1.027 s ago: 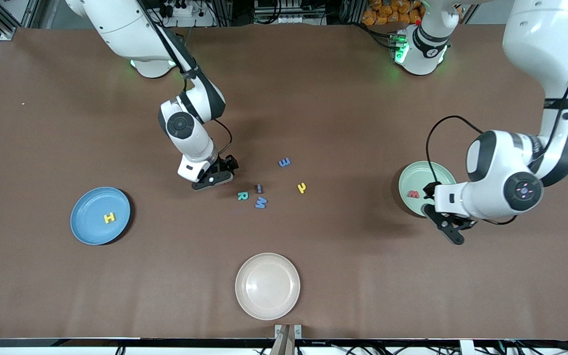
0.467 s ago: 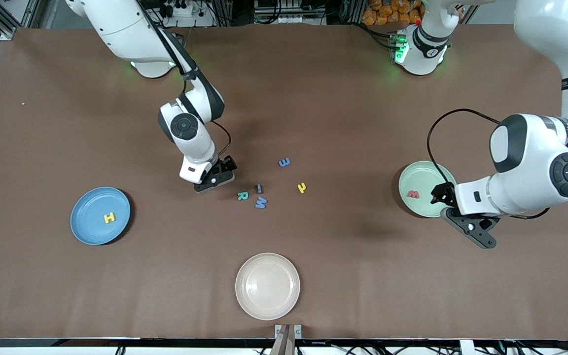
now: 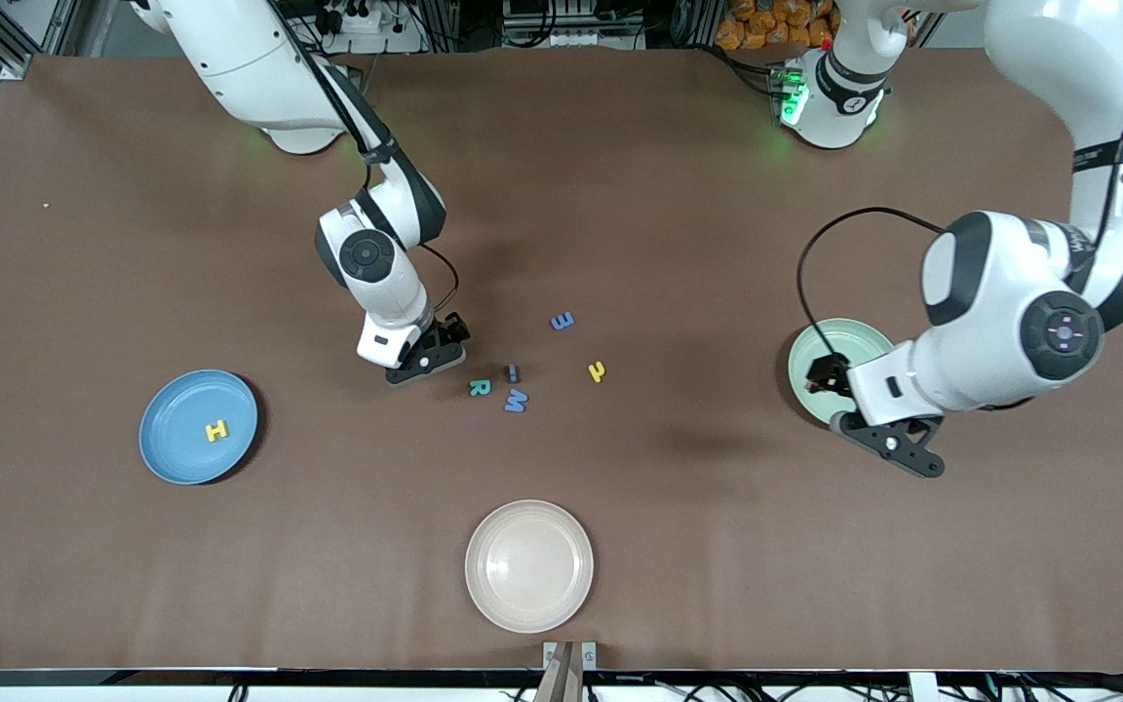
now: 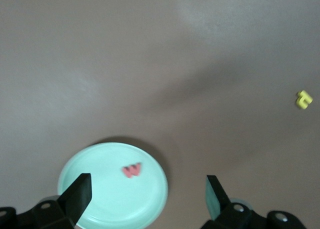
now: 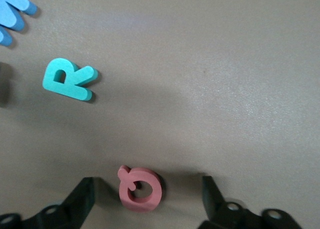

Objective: Sort uppercase to blue plate, lowercase to green plate
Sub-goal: 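Release the W with the left gripper while the right gripper grasps pink q, then drop the q onto the blue plate while the left gripper returns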

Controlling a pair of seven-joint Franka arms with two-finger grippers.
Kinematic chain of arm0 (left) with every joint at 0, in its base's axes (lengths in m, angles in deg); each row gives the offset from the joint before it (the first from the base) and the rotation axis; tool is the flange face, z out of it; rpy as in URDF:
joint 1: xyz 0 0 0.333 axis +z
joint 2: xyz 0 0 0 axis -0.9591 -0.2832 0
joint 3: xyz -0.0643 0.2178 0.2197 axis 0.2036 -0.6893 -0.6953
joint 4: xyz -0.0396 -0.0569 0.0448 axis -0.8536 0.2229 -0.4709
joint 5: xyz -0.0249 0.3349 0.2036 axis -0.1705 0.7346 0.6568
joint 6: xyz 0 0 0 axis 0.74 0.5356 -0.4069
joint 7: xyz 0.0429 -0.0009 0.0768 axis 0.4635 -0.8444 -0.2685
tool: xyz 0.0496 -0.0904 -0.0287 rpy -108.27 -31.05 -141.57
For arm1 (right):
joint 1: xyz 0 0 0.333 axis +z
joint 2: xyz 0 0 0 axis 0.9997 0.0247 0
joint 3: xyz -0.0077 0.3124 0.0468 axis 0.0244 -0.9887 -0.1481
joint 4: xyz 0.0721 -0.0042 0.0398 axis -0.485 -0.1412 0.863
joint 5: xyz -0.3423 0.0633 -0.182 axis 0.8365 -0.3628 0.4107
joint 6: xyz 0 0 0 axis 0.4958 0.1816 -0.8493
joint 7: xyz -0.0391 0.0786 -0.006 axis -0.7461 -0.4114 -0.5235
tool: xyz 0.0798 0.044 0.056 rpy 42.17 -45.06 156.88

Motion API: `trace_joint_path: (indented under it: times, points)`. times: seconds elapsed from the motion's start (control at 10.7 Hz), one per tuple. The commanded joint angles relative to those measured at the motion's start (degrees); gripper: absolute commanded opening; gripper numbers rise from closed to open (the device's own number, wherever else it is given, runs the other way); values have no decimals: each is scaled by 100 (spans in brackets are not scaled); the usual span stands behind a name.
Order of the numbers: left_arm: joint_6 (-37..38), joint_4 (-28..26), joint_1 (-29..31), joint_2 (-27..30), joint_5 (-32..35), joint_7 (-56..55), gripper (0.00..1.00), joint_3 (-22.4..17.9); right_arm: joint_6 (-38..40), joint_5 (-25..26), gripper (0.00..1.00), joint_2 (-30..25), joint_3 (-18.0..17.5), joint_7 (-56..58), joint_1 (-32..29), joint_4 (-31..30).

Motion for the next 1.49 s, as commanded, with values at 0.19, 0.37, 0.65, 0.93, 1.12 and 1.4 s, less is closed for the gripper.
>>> trace_joint_path:
  times: [0.19, 0.37, 0.65, 0.93, 1.12, 1.4]
  points:
    - [97, -152, -217, 109, -502, -1802, 100, 135, 69, 194, 0, 37, 136, -60, 111, 69]
    - [44, -161, -313, 83, -618, -2165, 100, 241, 78, 194, 0, 37, 136, -60, 111, 69]
    - [-210, -161, -568, -31, -644, -2700, 100, 346, 287, 186, 0, -68, 302, -69, 41, 87]
    - [-771, -292, -910, -189, -741, -3447, 100, 461, 411, 212, 0, -183, 978, 37, 58, 157]
    - [-1228, -468, -1208, -295, -749, -3852, 100, 452, 806, 475, 0, -192, 1574, 710, 32, 393]
    - [-1931, -408, -1876, -680, -706, -4861, 100, 444, 939, 476, 0, -209, 2200, 1712, -21, 578]
